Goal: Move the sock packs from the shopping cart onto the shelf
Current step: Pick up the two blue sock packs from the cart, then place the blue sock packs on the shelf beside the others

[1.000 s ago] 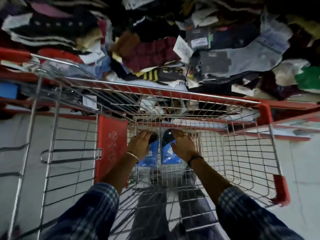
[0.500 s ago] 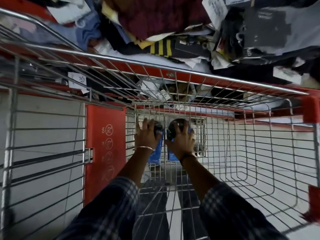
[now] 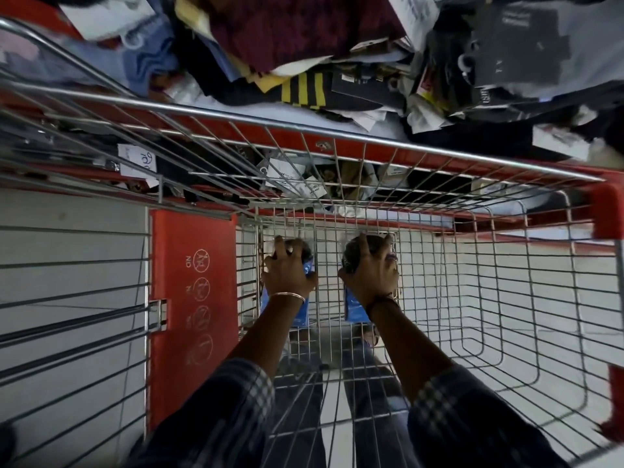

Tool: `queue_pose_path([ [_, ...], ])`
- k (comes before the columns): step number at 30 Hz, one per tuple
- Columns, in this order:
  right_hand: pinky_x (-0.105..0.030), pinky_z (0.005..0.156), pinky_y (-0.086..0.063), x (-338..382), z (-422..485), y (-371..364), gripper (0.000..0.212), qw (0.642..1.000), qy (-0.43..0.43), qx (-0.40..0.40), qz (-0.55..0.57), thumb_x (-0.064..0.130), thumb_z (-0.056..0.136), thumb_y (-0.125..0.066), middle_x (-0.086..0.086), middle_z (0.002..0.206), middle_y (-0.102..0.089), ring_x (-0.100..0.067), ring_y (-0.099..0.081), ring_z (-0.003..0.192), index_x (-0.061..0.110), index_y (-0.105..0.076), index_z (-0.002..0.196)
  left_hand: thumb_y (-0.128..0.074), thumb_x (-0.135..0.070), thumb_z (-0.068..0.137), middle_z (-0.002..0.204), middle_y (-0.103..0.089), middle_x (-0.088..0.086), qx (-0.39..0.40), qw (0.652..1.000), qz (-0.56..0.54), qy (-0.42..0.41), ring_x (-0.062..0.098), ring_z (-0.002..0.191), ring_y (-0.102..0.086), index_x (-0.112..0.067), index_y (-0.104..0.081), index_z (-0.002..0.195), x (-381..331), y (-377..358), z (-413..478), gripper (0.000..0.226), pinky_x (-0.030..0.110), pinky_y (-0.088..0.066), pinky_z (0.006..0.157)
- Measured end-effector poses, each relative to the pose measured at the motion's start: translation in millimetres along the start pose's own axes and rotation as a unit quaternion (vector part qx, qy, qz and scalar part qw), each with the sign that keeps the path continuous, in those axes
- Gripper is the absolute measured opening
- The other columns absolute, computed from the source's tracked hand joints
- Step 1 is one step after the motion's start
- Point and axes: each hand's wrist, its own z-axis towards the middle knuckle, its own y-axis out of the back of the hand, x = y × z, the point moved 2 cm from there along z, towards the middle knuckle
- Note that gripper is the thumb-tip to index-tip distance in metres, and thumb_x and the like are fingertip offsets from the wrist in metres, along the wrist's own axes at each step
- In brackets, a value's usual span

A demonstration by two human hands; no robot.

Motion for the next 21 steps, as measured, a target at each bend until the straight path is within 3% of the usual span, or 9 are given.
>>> queue_pose_path([
  [8, -0.055, 0.097, -0.046, -1, -39, 37, 0.082, 0.994, 0.058, -0.077, 0.054, 0.036, 0.076, -0.072, -0.021, 0.156, -0.008, -0.048, -0.033, 0.129, 0.028, -0.029, 0.145, -0.072, -0.034, 0.071, 0.148, -0.025, 0.013, -0.090, 0.991, -0.057, -0.078, 0.042, 0.112, -0.046, -0.024, -0.045, 0.131, -13, 41, -37, 0.067, 0.048, -0.055, 0.080],
  [14, -0.055, 0.084, -0.053, 11, -82, 112, 0.081, 0.971, 0.107, -0.184, 0.110, 0.035, 0.065, -0.080, -0.019, 0.149, -0.025, -0.044, -0.045, 0.118, 0.025, -0.041, 0.136, -0.073, -0.030, 0.073, 0.150, -0.024, 0.014, -0.191, 0.968, -0.113, -0.120, 0.039, 0.123, -0.041, -0.020, -0.049, 0.131, -36, 111, -80, 0.064, 0.048, -0.056, 0.079],
  [18, -0.051, 0.078, -0.057, 22, -108, 168, 0.078, 0.943, 0.146, -0.269, 0.132, 0.048, 0.065, -0.079, -0.018, 0.147, -0.029, -0.042, -0.048, 0.116, 0.027, -0.044, 0.131, -0.076, -0.030, 0.072, 0.148, -0.029, 0.019, -0.275, 0.936, -0.122, -0.183, 0.039, 0.128, -0.039, -0.011, -0.053, 0.128, -51, 161, -108, 0.063, 0.050, -0.049, 0.093],
  [21, -0.048, 0.071, -0.059, 30, -128, 213, 0.078, 0.915, 0.175, -0.336, 0.142, 0.049, 0.061, -0.080, -0.020, 0.144, -0.034, -0.040, -0.050, 0.117, 0.027, -0.048, 0.129, -0.082, -0.029, 0.068, 0.141, -0.037, 0.023, -0.354, 0.898, -0.140, -0.222, 0.039, 0.125, -0.044, -0.009, -0.057, 0.122, -64, 200, -130, 0.063, 0.049, -0.052, 0.090],
])
